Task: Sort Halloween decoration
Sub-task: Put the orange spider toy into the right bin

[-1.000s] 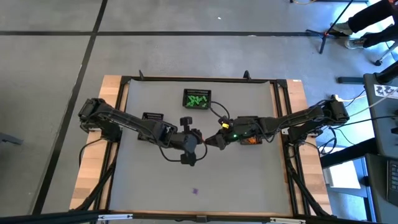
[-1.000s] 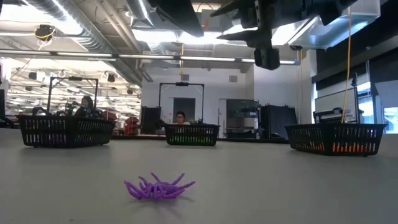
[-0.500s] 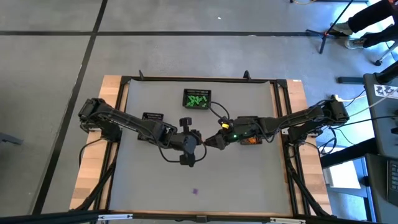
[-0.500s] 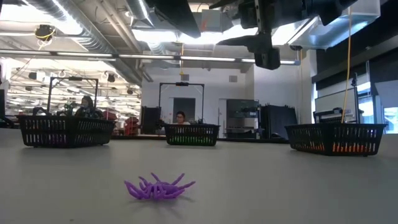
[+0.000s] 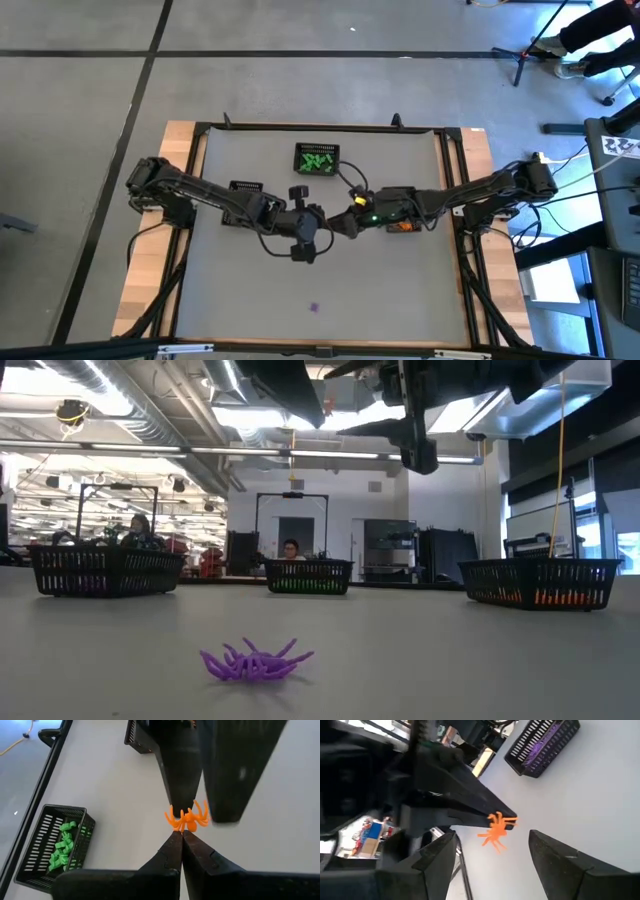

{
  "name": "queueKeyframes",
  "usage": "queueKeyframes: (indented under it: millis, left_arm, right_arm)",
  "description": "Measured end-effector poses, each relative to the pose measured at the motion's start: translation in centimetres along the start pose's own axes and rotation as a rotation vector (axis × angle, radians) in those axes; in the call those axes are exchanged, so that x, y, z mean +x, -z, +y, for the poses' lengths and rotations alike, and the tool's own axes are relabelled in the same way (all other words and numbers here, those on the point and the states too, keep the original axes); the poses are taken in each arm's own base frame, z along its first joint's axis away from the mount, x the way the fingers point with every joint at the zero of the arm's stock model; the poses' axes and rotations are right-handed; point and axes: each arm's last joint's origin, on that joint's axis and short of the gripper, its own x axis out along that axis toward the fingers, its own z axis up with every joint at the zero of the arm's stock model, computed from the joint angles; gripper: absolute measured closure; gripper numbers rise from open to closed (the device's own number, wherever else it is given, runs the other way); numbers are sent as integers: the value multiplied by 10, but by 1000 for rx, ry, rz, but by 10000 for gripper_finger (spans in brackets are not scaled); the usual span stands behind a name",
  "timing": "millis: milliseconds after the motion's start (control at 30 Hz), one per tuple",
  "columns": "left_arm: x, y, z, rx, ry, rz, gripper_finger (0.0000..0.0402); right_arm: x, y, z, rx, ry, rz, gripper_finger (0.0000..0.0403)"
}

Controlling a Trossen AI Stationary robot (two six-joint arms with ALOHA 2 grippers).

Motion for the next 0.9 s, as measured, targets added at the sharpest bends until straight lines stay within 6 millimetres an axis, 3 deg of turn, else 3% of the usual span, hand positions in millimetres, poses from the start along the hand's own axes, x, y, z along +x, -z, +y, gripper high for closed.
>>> queueKeyframes:
  millis: [367, 900]
  left_arm:
    - [0, 1, 0, 4, 6, 12, 401]
    - [-1, 2, -2, -5, 9, 19, 401]
  right_arm:
    - [14, -4, 5, -70, 87, -1, 164]
    - [14, -4, 7, -118, 97, 47, 353]
